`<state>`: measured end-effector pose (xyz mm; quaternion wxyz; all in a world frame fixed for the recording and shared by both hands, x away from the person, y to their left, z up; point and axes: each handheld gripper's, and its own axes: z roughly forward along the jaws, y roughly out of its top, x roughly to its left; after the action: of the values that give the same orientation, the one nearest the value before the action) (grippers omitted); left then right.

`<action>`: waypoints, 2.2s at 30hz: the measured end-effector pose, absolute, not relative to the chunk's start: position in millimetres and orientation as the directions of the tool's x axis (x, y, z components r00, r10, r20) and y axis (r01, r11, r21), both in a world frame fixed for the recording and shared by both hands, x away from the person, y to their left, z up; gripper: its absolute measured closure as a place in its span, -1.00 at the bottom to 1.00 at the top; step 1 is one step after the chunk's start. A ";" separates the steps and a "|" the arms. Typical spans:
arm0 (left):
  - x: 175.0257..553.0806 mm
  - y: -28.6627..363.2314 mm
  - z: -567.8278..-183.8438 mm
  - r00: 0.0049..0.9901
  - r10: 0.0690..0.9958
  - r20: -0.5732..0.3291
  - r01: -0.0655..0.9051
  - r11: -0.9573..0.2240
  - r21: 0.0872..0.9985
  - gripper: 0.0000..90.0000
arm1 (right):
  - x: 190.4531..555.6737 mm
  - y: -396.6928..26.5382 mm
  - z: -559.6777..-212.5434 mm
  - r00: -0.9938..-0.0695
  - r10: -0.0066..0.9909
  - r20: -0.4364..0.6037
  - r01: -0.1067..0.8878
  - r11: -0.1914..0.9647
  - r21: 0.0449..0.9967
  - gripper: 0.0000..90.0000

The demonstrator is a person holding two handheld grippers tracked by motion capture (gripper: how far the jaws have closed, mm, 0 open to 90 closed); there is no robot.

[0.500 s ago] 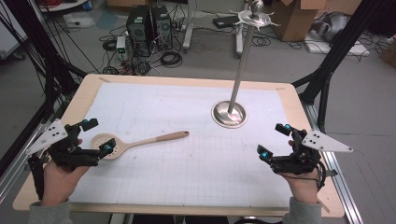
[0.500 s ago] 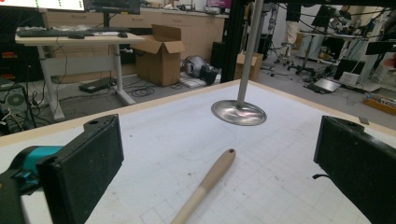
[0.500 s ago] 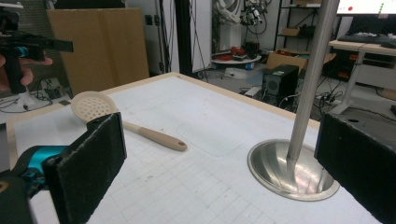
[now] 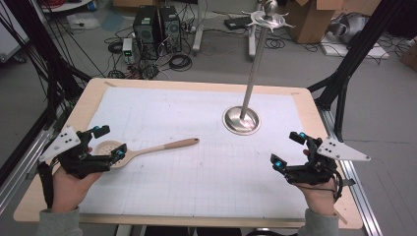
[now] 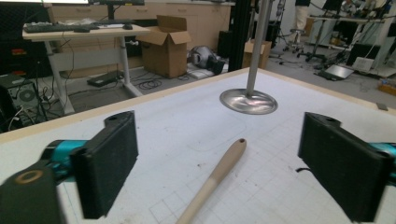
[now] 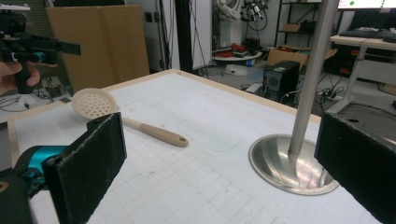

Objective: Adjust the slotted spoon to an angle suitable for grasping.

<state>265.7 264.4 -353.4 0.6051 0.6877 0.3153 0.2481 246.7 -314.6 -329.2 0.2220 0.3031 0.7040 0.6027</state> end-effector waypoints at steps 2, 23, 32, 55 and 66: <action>268.1 264.2 -356.4 0.681 0.731 -0.046 0.145 -0.073 0.987 -0.54 | 247.0 -315.2 -329.8 -0.716 0.696 0.050 0.157 0.090 0.984 -0.98; 291.7 242.6 -389.0 0.687 0.725 -0.045 0.238 -0.166 0.957 0.89 | 242.5 -315.7 -331.7 -0.713 0.700 0.043 0.169 0.112 0.979 -0.98; 303.9 224.1 -404.1 0.700 0.714 -0.020 0.269 -0.238 0.933 0.99 | 239.6 -317.5 -333.5 -0.710 0.703 0.041 0.177 0.121 0.977 -0.98; 329.0 200.4 -432.6 0.658 0.753 -0.006 0.361 -0.309 0.880 0.99 | 236.0 -319.0 -336.3 -0.712 0.701 0.040 0.188 0.136 0.973 -0.98; 335.6 199.6 -437.2 0.613 0.790 -0.009 0.394 -0.295 0.870 0.99 | 232.8 -320.5 -336.8 -0.711 0.702 0.042 0.191 0.136 0.972 -0.98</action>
<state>335.6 199.6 -437.2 0.4543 0.7746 0.3822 0.2180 232.8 -320.5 -336.8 0.2201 0.3098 0.7208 0.5797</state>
